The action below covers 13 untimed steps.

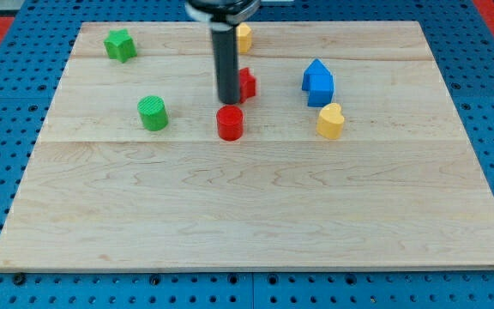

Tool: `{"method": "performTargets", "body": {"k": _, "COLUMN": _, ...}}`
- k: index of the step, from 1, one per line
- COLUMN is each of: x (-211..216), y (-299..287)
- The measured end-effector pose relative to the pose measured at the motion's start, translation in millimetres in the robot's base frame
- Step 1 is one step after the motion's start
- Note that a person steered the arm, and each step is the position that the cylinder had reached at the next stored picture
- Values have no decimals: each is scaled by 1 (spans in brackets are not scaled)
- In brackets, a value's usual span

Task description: Move the red star towards the top right of the board

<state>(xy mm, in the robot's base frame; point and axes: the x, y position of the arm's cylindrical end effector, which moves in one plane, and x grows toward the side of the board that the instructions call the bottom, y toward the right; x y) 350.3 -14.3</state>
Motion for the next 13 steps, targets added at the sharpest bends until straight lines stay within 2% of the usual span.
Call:
{"method": "performTargets", "body": {"k": 1, "x": -39, "y": 31}}
{"method": "performTargets", "body": {"k": 3, "x": -59, "y": 17}}
{"method": "performTargets", "body": {"k": 4, "x": -85, "y": 32}}
{"method": "performTargets", "body": {"k": 5, "x": -99, "y": 105}}
{"method": "performTargets", "body": {"k": 6, "x": -100, "y": 122}}
{"method": "performTargets", "body": {"k": 7, "x": -82, "y": 85}}
{"method": "performTargets", "body": {"k": 9, "x": -145, "y": 83}}
{"method": "performTargets", "body": {"k": 12, "x": -150, "y": 138}}
{"method": "performTargets", "body": {"k": 13, "x": -122, "y": 127}}
